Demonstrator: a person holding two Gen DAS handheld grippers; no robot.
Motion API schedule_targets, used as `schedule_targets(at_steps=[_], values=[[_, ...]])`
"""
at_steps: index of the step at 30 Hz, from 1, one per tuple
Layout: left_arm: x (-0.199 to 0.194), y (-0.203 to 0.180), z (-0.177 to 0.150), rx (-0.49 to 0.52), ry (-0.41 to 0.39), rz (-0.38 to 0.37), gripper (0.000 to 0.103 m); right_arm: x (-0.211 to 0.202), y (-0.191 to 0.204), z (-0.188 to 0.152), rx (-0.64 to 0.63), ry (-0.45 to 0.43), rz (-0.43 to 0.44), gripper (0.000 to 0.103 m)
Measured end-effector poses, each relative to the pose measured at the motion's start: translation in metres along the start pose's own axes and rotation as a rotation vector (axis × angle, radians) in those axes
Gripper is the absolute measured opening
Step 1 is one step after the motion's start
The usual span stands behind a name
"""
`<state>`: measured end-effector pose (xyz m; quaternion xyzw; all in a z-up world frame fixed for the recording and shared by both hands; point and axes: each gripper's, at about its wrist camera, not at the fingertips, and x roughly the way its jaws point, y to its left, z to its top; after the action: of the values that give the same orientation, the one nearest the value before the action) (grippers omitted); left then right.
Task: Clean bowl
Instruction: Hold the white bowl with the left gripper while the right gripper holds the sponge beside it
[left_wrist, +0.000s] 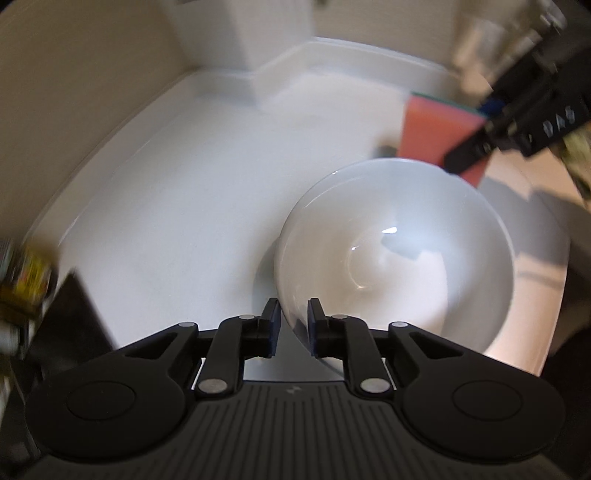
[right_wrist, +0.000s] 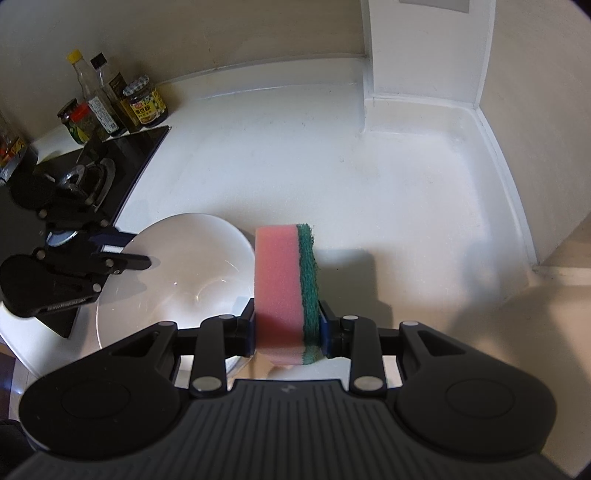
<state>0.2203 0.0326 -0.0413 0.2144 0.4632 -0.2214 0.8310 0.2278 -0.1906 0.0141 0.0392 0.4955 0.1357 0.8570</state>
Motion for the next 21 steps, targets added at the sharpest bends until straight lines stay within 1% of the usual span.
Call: schedule_targets(at_steps=[3,4,5,8,11,14,16,17,18,19,20,21], values=[[-0.005,-0.003,-0.011,-0.111,-0.015,0.025,0.018,-0.002,-0.001,-0.005,0.023,-0.013,0.003,0.027],[-0.005,-0.003,-0.013,-0.134,-0.019,0.028,0.018,-0.003,-0.001,-0.006,0.029,-0.015,0.003,0.027],[-0.004,-0.003,-0.014,-0.134,-0.021,0.029,0.016,-0.004,-0.001,-0.008,0.031,-0.014,0.001,0.027],[-0.003,-0.003,-0.014,-0.083,-0.023,0.025,0.016,-0.006,0.003,-0.012,0.004,-0.006,-0.002,0.027],[0.000,0.002,-0.009,-0.002,-0.014,0.006,0.016,-0.004,0.000,-0.009,-0.006,0.005,0.017,0.027],[0.006,0.003,0.000,0.119,-0.011,-0.012,0.016,0.001,-0.004,0.001,0.000,0.009,0.042,0.027],[0.010,0.004,0.006,0.219,-0.015,-0.033,0.017,0.005,-0.002,0.008,-0.019,0.014,0.036,0.027],[0.010,0.005,0.009,0.250,-0.018,-0.040,0.017,0.007,0.000,0.011,-0.035,0.016,0.029,0.027],[0.012,0.007,0.011,0.261,-0.021,-0.048,0.017,0.008,0.001,0.013,-0.047,0.018,0.023,0.027],[0.013,0.011,0.014,0.245,-0.023,-0.057,0.016,0.009,0.001,0.015,-0.049,0.020,0.021,0.027],[0.014,0.014,0.016,0.219,-0.024,-0.061,0.015,0.009,0.000,0.017,-0.045,0.023,0.022,0.027],[0.013,0.016,0.017,0.165,-0.025,-0.054,0.015,0.009,-0.001,0.017,-0.041,0.024,0.023,0.027]])
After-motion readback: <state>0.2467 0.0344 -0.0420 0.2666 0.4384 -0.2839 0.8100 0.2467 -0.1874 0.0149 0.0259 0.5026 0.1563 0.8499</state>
